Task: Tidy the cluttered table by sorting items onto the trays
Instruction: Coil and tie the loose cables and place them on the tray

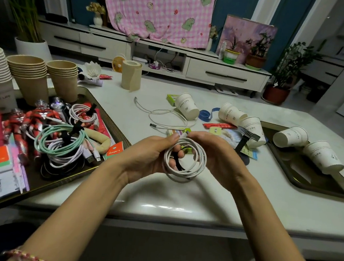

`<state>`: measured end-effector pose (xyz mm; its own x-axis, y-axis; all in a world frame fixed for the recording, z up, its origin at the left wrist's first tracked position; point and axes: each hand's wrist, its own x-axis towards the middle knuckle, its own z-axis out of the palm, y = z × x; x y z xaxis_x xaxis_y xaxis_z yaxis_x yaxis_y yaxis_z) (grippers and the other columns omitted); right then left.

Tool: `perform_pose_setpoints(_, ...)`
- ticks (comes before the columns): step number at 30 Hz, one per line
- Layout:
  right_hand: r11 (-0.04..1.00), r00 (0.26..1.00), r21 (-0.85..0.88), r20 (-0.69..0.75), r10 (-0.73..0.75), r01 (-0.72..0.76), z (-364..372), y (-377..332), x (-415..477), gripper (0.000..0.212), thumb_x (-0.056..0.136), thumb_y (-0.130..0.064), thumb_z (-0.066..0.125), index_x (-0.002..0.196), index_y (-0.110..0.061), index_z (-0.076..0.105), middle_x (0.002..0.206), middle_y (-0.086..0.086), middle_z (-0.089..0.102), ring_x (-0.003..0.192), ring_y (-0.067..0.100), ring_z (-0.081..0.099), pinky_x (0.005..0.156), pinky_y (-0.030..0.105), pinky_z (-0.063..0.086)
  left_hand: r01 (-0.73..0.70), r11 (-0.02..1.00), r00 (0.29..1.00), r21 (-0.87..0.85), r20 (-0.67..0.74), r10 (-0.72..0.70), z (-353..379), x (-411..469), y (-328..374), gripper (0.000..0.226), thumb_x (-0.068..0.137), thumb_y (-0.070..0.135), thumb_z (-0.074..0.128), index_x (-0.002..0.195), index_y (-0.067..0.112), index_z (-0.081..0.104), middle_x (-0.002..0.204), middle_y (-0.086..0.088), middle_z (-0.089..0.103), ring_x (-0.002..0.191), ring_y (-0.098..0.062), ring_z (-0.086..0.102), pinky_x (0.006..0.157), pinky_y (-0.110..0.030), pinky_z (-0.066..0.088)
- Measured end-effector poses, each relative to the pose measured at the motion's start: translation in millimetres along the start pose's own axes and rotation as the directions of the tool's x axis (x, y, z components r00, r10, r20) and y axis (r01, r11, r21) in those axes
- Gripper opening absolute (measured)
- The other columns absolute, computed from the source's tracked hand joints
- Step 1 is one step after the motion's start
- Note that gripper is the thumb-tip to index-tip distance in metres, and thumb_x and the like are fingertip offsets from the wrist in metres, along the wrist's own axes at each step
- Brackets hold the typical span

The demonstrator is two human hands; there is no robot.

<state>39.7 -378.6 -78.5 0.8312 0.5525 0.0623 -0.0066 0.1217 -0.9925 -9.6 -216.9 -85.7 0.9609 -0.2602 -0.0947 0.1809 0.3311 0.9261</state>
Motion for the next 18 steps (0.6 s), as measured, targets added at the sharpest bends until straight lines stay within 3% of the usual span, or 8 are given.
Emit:
perform_pose_setpoints(4,0.995,0.999,-0.086,0.016,0.048,-0.046,-1.7,11.2,2.3,0.017,0.088,-0.013,0.053,0.094,-0.006,0.067,0.074,0.000,0.068,0.065,0.006,0.060,0.060,0.015,0.048,0.026,1.000,1.000,-0.002,0.017,-0.026,-4.7,1.4,-3.9,0.026,0.077,0.034,0.053,0.069,0.010,0.054,0.065,-0.003,0.059,0.040,-0.008,0.047,0.048,-0.019,0.048)
perform_pose_setpoints(7,0.987,0.987,-0.066,0.063,0.148,-0.144,-3.3,14.1,4.0,0.024,0.091,-0.009,0.051,0.111,-0.002,0.062,0.084,0.003,0.067,0.071,0.008,0.061,0.066,0.018,0.051,0.026,1.000,0.999,-0.008,0.041,-0.026,-9.2,3.4,-6.1,0.026,0.075,0.034,0.054,0.067,0.010,0.054,0.063,-0.002,0.059,0.040,-0.008,0.048,0.048,-0.020,0.048)
perform_pose_setpoints(11,0.964,0.956,-0.051,0.128,0.266,-0.261,-4.4,11.5,3.5,0.020,0.087,-0.008,0.054,0.101,-0.006,0.067,0.083,0.003,0.071,0.071,0.010,0.064,0.070,0.023,0.053,0.032,0.999,0.999,0.010,0.039,-0.033,-13.9,6.9,-8.9,0.025,0.075,0.035,0.054,0.066,0.012,0.055,0.065,-0.003,0.059,0.040,-0.007,0.048,0.049,-0.020,0.047)
perform_pose_setpoints(14,0.976,0.972,0.057,-0.089,0.215,-0.211,-3.6,12.9,8.9,0.023,0.084,-0.003,0.058,0.106,-0.005,0.065,0.079,0.003,0.071,0.069,0.011,0.065,0.071,0.024,0.054,0.036,0.999,0.999,0.021,0.022,-0.036,-13.9,9.1,-11.5,0.026,0.075,0.035,0.054,0.066,0.011,0.055,0.064,-0.003,0.059,0.039,-0.008,0.048,0.049,-0.020,0.047)
perform_pose_setpoints(18,0.934,0.893,0.357,-0.426,0.147,0.016,-7.3,13.7,15.0,0.016,0.083,0.005,0.060,0.093,-0.007,0.061,0.061,-0.001,0.068,0.054,0.008,0.062,0.055,0.016,0.053,0.043,0.999,0.997,0.008,-0.057,-0.042,-15.0,11.8,-14.0,0.031,0.092,0.028,0.046,0.069,0.009,0.053,0.063,-0.003,0.060,0.038,-0.008,0.049,0.045,-0.018,0.048)
